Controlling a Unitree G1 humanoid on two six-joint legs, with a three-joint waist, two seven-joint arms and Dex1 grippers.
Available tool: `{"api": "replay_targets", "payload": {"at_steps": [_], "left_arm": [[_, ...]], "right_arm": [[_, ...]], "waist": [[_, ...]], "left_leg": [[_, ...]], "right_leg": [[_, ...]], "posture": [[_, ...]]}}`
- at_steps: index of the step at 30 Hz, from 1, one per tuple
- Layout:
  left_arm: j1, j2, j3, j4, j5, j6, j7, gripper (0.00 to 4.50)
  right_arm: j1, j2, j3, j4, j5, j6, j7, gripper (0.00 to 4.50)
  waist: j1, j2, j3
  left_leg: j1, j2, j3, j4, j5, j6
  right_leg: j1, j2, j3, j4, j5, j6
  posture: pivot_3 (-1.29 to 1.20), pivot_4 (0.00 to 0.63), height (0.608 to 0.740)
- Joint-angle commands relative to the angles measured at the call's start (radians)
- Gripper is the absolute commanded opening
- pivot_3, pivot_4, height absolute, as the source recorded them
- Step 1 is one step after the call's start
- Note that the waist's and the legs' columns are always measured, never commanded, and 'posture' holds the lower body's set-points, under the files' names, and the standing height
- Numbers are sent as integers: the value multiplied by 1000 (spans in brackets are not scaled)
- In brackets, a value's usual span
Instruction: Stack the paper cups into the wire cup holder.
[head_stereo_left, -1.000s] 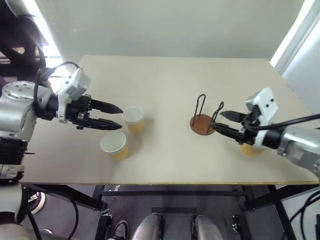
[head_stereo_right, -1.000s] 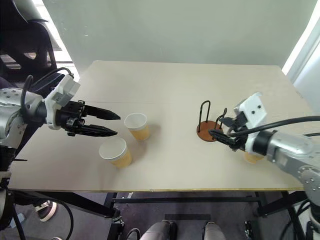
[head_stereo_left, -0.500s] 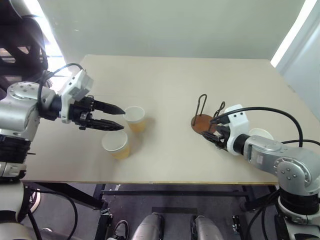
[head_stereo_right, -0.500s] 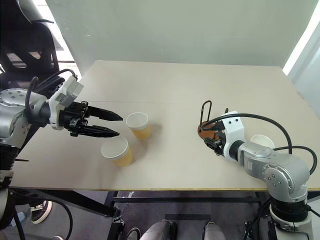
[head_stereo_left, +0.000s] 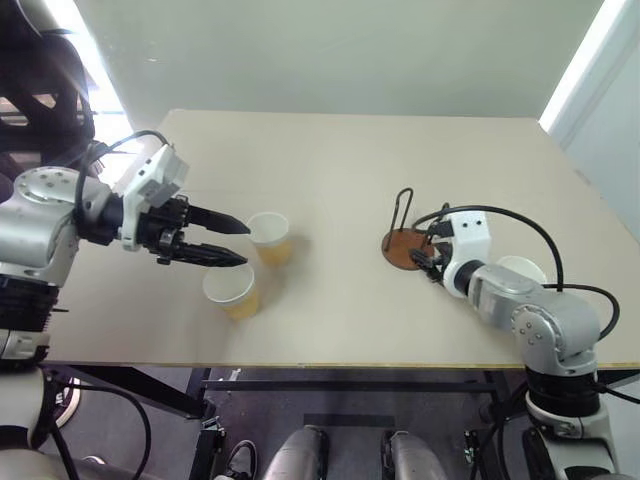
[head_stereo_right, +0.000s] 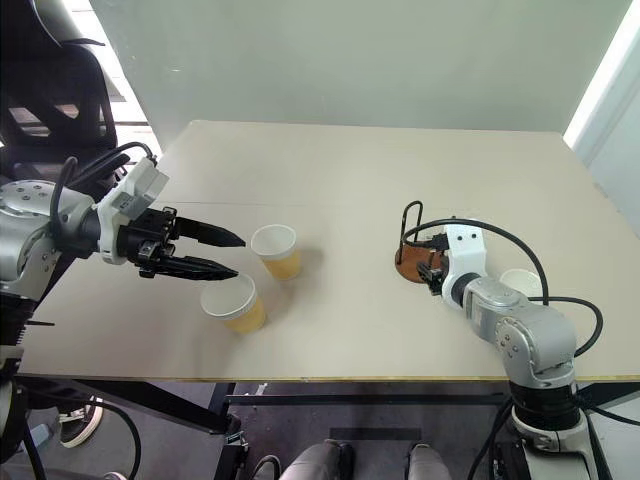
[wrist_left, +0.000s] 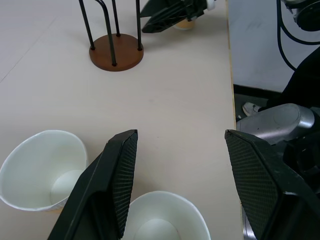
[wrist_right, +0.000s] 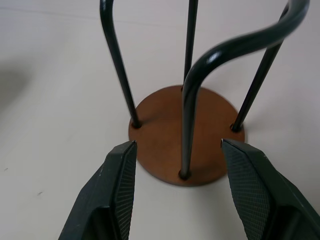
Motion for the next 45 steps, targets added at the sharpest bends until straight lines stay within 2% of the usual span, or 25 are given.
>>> {"api": "replay_targets", "payload": {"at_steps": [1,11,12,14,19,22,31,39,45], "left_arm": [[1,21,43,-32,-12,8,-30,2963],[11,25,61,-45,-4,21,-30,2963],[14,25,64,-46,-2,22,-30,2986],[20,27,71,-50,0,25,-30,2986],[29,28,83,-57,5,31,-30,2986],[30,27,85,-58,6,33,-30,2986],[20,20,71,-49,11,27,-30,2986],[17,23,64,-47,12,22,-30,2986],[17,27,62,-46,13,21,-30,2986]], "right_arm": [[-24,16,28,29,-64,-84,23,2711],[-66,77,57,132,-162,-211,74,2711],[-68,79,59,136,-169,-218,80,2326],[-69,82,61,139,-177,-225,93,1842],[-60,70,69,124,-178,-223,155,53],[-51,58,81,104,-173,-221,207,22],[-2,-49,199,-47,-100,-230,502,22],[36,-114,250,-138,-63,-202,614,22],[52,-123,251,-161,-68,-192,618,22]], "waist": [[0,0,0],[0,0,0],[0,0,0],[0,0,0],[0,0,0],[0,0,0],[-2,0,0],[-2,-1,0],[-4,-1,0]], "left_leg": [[0,0,0,0,0,0],[0,0,0,0,0,0],[0,0,0,0,0,0],[0,0,0,0,0,-1],[0,0,0,-1,0,-1],[0,0,0,-1,0,-1],[-1,1,0,-1,0,-2],[0,1,0,-1,0,-2],[0,1,0,-1,0,-2]], "right_leg": [[0,0,0,0,0,0],[0,0,0,0,0,0],[0,0,0,0,0,-1],[0,0,0,0,0,-1],[0,0,-1,0,0,-1],[0,0,-1,0,0,-2],[-1,0,-1,0,-1,-3],[0,0,-1,0,-1,-4],[0,0,-1,0,-1,-5]], "posture": [[0,150,740],[0,150,740],[0,150,740],[0,150,740],[0,150,740],[0,150,740],[0,150,740],[0,150,740],[0,150,740]]}}
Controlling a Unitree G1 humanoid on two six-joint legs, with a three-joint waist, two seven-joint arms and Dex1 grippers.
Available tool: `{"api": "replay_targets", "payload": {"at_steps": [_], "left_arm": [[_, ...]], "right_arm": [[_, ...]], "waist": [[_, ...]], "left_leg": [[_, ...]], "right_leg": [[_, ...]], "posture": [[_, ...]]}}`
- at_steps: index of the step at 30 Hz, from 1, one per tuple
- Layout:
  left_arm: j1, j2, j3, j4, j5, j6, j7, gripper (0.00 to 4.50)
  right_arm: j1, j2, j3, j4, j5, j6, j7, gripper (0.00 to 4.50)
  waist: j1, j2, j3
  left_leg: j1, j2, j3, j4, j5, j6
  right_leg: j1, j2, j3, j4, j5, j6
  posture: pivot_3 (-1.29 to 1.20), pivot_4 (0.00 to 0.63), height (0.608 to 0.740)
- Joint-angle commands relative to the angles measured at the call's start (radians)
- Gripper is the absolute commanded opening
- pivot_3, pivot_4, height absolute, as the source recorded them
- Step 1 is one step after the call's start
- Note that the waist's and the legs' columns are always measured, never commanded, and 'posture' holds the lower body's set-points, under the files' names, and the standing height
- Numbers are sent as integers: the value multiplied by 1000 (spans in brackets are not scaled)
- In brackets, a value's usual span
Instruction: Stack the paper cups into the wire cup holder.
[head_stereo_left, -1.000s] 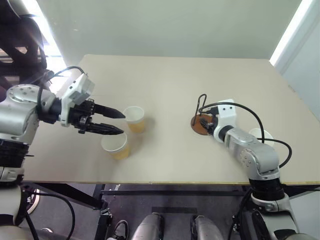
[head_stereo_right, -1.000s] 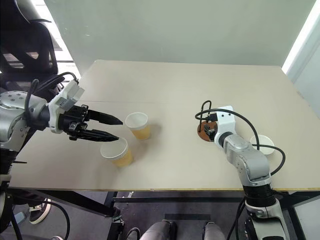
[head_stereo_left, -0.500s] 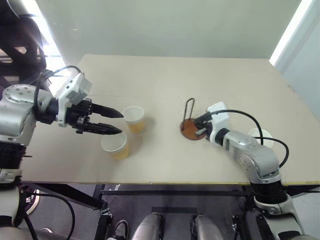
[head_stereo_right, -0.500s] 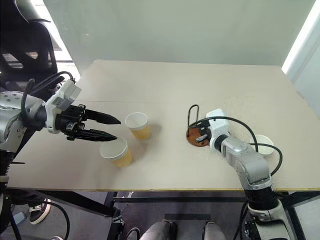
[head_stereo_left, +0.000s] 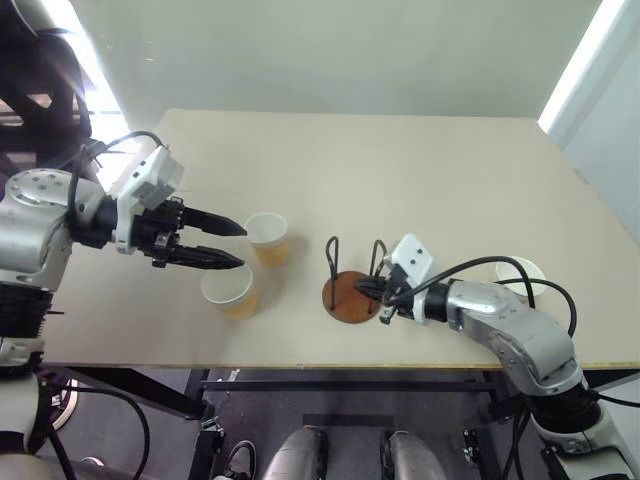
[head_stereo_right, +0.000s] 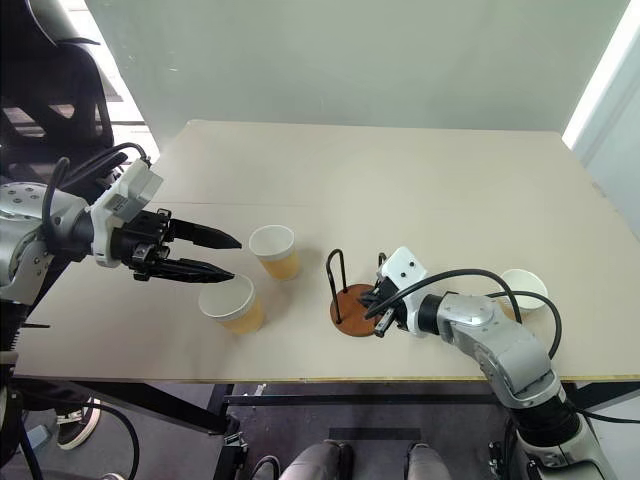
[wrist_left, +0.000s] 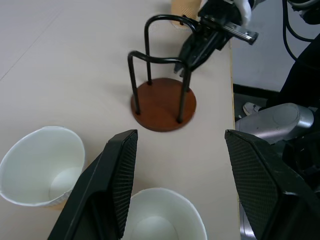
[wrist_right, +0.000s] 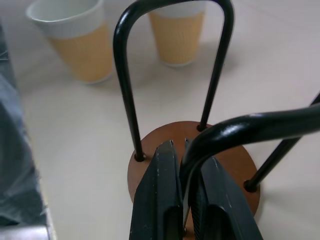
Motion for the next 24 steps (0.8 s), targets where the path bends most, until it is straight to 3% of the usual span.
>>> {"api": "replay_targets", "payload": {"at_steps": [1,23,24], "left_arm": [[-17,18,16,-13,3,-5,-30,2986],[-53,10,-32,11,3,-30,-30,2986],[-56,10,-34,13,1,-31,-30,2986]], "right_arm": [[2,-5,-5,-55,10,4,3,22],[20,1,9,-67,-7,21,-23,22],[20,2,8,-67,-5,23,-23,277]], "waist": [[0,0,0],[0,-1,0],[0,-1,0]], "left_leg": [[0,0,0,0,0,0],[0,0,0,0,0,0],[0,0,0,0,0,0]], "right_leg": [[0,0,0,0,0,0],[0,0,0,0,0,-1],[0,0,0,0,0,-1]], "posture": [[0,150,740],[0,150,740],[0,150,740]]}}
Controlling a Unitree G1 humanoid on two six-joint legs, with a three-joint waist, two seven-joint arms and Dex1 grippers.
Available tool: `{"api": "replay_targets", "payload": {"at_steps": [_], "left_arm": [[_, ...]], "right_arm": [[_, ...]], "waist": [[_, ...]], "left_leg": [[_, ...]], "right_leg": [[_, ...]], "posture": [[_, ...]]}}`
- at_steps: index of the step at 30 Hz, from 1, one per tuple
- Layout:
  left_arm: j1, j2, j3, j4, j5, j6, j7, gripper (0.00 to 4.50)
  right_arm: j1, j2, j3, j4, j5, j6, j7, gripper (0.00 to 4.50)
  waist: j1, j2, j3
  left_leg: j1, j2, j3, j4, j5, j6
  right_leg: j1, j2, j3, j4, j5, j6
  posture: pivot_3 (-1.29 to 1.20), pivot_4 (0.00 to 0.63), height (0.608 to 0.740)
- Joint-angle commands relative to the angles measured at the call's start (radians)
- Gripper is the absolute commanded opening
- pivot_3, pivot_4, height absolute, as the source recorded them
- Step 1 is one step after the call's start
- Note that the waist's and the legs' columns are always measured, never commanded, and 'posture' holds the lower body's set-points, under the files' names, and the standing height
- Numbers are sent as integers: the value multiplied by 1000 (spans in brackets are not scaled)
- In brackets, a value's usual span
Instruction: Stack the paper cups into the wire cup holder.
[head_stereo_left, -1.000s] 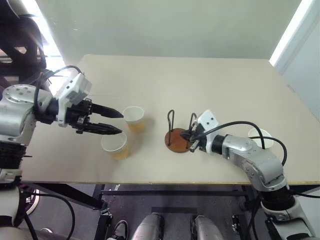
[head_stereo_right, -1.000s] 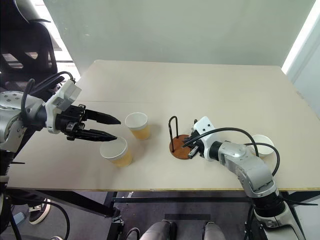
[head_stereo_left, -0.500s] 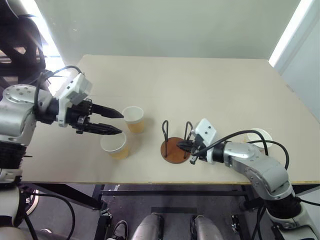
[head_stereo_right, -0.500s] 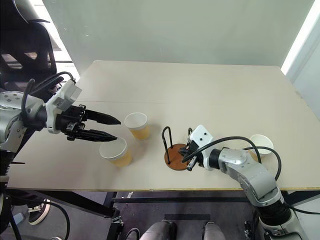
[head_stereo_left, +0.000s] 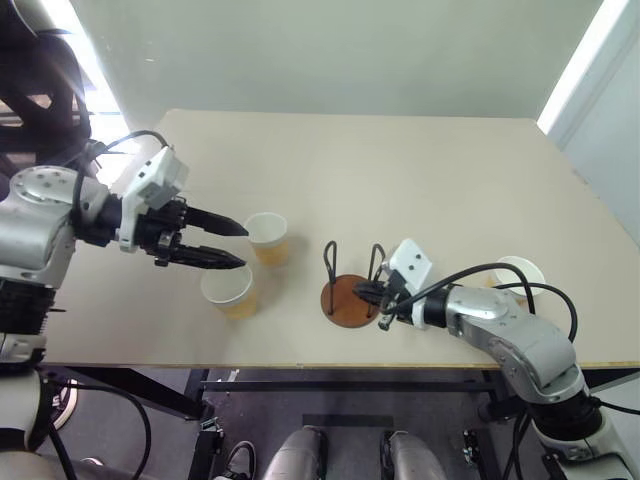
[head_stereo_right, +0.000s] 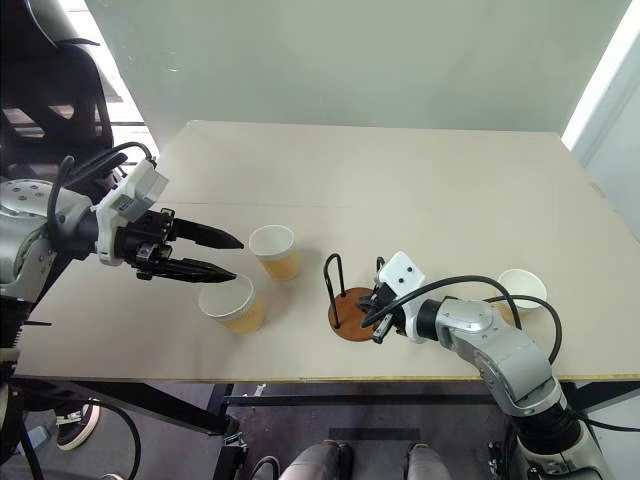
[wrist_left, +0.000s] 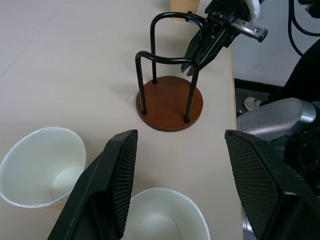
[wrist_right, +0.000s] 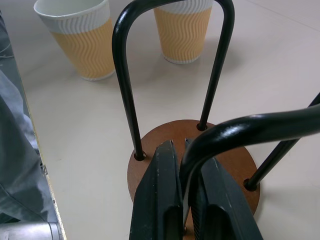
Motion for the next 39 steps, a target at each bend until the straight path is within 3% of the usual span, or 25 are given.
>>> {"api": "replay_targets", "payload": {"at_steps": [1,12,24,29,36,39], "left_arm": [[-35,11,7,1,-13,-13,-30,2986],[-44,14,-2,5,-21,-13,-30,2986],[-79,18,-13,41,-40,-31,-30,2986],[-83,10,-19,56,-38,-43,-30,2986],[-79,-9,-24,66,-28,-51,-30,2986],[-83,-13,-28,69,-26,-51,-30,2986]], "right_arm": [[-2,-3,2,-34,2,9,-2,555],[-4,-56,-2,-51,19,21,45,3953],[30,-422,-140,-154,62,91,203,3953],[48,-682,-351,-210,128,121,353,3953],[39,-846,-466,-157,129,73,436,3953],[105,-884,-476,-100,92,19,470,3953]], "waist": [[0,0,0],[0,0,0],[3,-2,1],[5,-1,1],[4,-3,0],[5,-3,0]], "left_leg": [[0,0,0,0,0,0],[0,0,0,0,0,0],[-1,0,0,-1,0,0],[-3,0,0,-3,0,0],[-2,0,0,-9,-1,-1],[-2,0,0,-10,-2,-2]], "right_leg": [[0,0,0,0,0,0],[0,0,0,0,0,0],[0,0,0,-1,0,-1],[-2,0,1,-1,-2,0],[-4,-1,1,-1,-6,0],[-4,-1,1,-1,-7,2]], "posture": [[0,150,740],[0,150,740],[0,150,740],[0,150,740],[0,150,740],[0,150,740]]}}
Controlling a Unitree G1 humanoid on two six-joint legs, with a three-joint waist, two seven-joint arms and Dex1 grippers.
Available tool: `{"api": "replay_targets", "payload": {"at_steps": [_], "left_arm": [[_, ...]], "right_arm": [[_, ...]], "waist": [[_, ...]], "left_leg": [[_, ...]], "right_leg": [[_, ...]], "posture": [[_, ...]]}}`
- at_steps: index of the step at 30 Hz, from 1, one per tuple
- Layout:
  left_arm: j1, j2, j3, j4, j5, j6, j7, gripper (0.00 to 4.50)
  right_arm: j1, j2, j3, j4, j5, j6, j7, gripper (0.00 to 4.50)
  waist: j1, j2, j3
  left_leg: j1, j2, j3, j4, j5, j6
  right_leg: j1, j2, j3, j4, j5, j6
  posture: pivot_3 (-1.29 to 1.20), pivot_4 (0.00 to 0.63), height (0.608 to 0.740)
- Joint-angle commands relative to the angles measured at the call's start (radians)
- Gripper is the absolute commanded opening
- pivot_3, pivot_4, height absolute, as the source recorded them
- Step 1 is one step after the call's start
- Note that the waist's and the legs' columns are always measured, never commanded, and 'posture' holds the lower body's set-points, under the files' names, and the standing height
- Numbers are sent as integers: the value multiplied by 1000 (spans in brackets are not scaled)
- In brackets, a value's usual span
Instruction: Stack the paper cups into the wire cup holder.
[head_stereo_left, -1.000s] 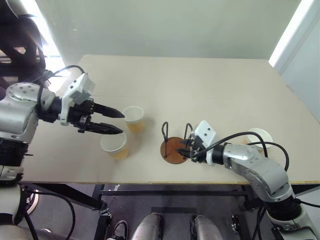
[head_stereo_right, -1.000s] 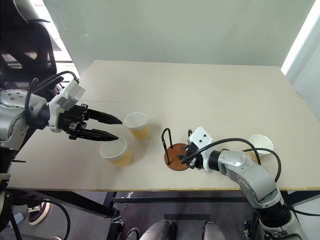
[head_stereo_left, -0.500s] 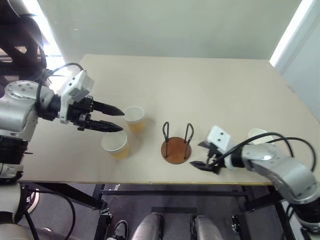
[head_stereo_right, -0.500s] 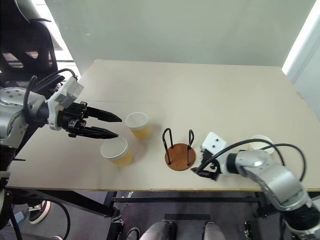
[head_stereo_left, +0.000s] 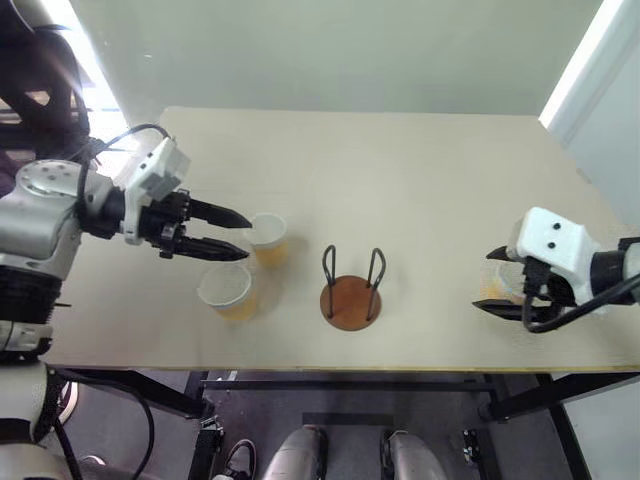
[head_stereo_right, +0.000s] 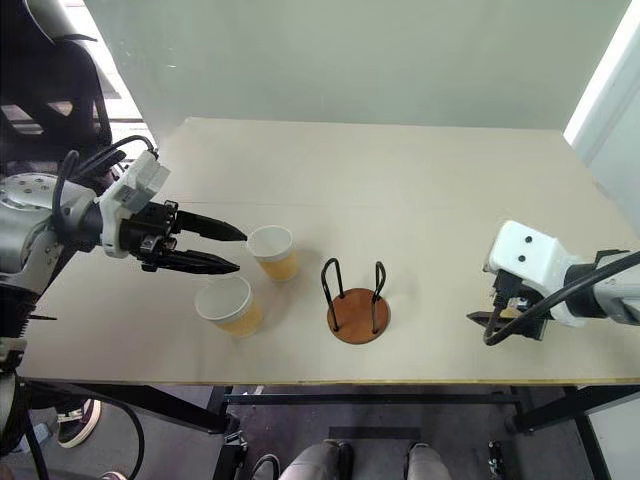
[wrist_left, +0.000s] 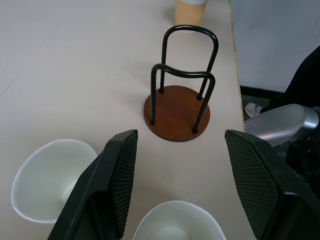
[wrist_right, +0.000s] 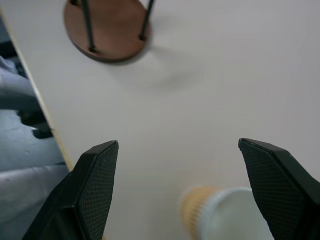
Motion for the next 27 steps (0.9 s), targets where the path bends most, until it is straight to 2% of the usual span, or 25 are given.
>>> {"api": "replay_targets", "payload": {"at_steps": [1,11,27], "left_arm": [[-22,5,15,3,-2,-15,-30,2986],[13,25,34,-36,-13,5,-30,2986],[44,50,70,-84,-34,36,-30,2986]], "right_arm": [[83,-50,-36,62,-68,-83,42,3953],[197,-70,21,182,-187,-235,72,3953],[82,18,284,308,-345,-336,76,3953]], "waist": [[1,0,0],[1,0,0],[-1,-1,1]], "left_leg": [[0,0,0,0,0,0],[1,-1,0,0,2,0],[2,-1,0,1,8,5]], "right_leg": [[0,0,0,0,0,0],[2,-1,0,0,0,7],[5,-1,0,0,7,6]], "posture": [[0,150,740],[0,150,740],[0,150,740]]}}
